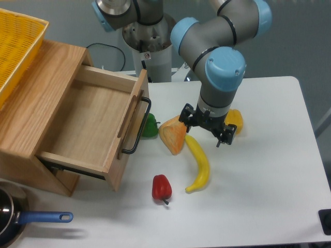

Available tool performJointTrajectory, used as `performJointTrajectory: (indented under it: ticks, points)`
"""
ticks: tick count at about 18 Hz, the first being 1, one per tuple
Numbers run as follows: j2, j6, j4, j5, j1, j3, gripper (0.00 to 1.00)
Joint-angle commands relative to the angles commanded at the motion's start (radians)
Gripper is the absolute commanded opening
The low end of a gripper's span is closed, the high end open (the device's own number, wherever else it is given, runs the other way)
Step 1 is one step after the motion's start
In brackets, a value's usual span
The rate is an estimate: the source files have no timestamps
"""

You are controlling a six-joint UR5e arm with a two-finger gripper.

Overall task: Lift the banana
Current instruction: 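Move the gripper from the lemon over to the yellow banana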

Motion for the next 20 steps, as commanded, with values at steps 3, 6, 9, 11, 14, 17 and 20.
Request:
performJointTrajectory:
  ticks: [3,6,9,11,14,17,20]
  points:
    - [-0.012,-0.031,0.051,0.002,-0.005,0.002,1.0]
    - [-0.032,-0.049,0.055,0.003,-0.003,0.003,1.0]
    - [-0.054,-0.049,0.057,0.003,-0.003,0.003,1.0]
    - [-0.067,-0.051,0.057,0.003,0.003,0.005,1.0]
    - [-0.08,-0.074,0.057,0.003,0.006,0.008,1.0]
    - [-0.106,-0.072,0.058,0.005,0.006,0.012,1.0]
    - [-0.136,-0.069,0.084,0.008,0.006,0.015,1.0]
